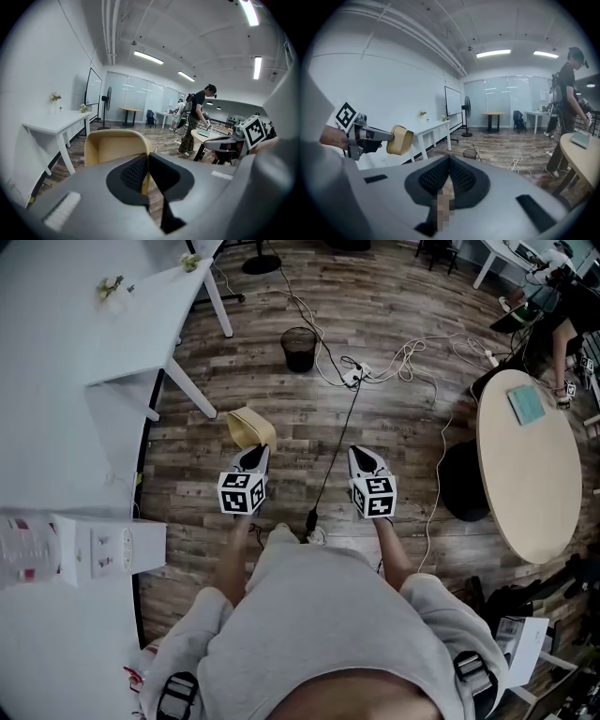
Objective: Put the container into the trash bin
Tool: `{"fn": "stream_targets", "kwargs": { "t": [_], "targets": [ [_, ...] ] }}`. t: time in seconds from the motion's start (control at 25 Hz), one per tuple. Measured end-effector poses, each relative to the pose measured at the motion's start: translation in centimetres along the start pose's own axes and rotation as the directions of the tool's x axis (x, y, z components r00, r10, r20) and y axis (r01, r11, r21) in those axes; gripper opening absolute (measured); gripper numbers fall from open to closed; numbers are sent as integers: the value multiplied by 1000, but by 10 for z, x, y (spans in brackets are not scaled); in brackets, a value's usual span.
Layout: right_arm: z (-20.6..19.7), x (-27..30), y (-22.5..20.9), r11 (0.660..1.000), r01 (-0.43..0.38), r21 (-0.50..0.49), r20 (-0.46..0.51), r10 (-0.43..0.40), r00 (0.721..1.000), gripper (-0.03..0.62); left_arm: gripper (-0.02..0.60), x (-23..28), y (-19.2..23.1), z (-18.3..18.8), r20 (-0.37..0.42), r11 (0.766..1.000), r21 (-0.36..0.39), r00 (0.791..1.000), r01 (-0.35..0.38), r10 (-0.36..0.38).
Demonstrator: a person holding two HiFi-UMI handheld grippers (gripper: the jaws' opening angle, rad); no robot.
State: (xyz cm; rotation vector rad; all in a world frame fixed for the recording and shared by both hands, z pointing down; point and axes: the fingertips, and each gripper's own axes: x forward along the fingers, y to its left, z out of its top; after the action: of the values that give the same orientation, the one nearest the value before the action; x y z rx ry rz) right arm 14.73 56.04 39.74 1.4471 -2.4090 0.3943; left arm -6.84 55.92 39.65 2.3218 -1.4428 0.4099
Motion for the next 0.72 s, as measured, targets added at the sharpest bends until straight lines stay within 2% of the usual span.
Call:
{"fn": "stream_targets", "kwargs": {
  "t": [0.32, 0.72],
  "targets": [
    [-4, 11, -9, 1000, -13, 13, -6, 13, 1000, 14, 26, 16, -1, -2, -11, 1000, -2, 1000, 1, -1],
    [5, 46, -22, 1000, -16, 6, -19, 16, 1000, 14, 27, 50, 19, 9, -16, 1000, -5, 1000, 10, -10]
  ]
}}
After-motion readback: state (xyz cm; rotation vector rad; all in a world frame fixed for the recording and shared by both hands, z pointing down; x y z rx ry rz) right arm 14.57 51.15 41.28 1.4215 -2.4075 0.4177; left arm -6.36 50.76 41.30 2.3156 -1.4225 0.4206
